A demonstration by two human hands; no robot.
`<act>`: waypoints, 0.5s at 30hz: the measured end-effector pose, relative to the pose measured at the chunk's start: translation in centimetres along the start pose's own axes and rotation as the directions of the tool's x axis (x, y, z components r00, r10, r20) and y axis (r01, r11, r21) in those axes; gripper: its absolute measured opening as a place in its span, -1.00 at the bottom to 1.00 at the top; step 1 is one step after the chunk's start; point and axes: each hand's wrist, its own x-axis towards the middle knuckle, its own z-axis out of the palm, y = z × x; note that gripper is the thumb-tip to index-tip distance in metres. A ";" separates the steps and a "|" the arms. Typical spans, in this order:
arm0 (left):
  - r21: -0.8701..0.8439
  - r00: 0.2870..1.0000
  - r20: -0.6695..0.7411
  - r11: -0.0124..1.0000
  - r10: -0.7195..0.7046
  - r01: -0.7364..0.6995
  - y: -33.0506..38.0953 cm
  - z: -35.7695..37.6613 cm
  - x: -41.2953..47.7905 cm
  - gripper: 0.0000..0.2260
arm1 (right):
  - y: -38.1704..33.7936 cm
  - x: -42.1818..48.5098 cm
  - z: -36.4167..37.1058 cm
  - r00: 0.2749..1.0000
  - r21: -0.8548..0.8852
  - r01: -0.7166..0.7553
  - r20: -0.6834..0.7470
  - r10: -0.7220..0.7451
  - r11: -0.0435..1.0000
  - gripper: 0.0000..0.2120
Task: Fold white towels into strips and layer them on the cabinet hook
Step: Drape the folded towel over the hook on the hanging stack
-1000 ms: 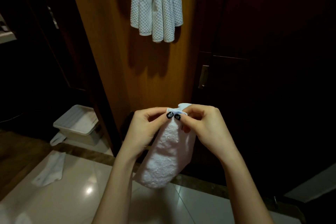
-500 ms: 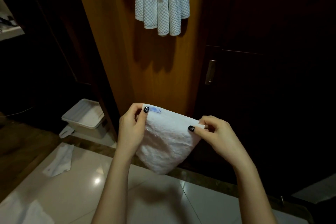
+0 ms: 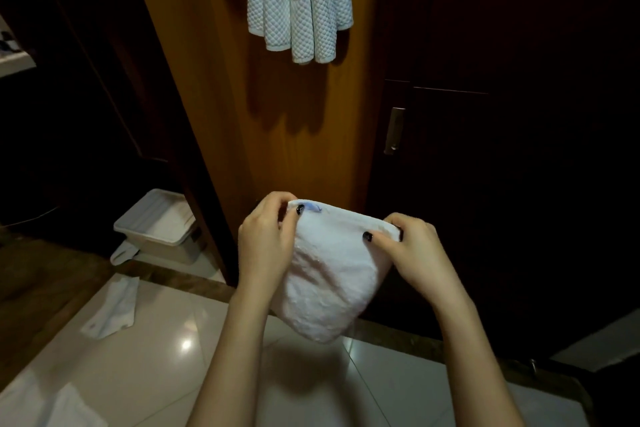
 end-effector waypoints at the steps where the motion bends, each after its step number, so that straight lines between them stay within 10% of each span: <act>1: 0.040 1.000 -0.025 0.999 0.008 -0.007 0.2 0.1 -0.2 -0.93 | 0.1 -0.2 0.1 1.000 0.020 0.021 -0.014 -0.021 1.000 -0.87; 7: 0.057 0.998 -0.066 0.998 0.019 -0.015 0.5 -0.2 -0.9 -0.95 | -0.7 -0.6 -0.3 0.950 0.100 0.111 -0.302 -0.076 0.989 -0.87; 15: -0.354 0.926 0.089 0.857 -0.368 0.375 1.3 2.2 -2.9 -0.92 | -1.1 -1.8 0.4 0.988 0.189 -0.030 -0.143 0.058 0.981 -0.79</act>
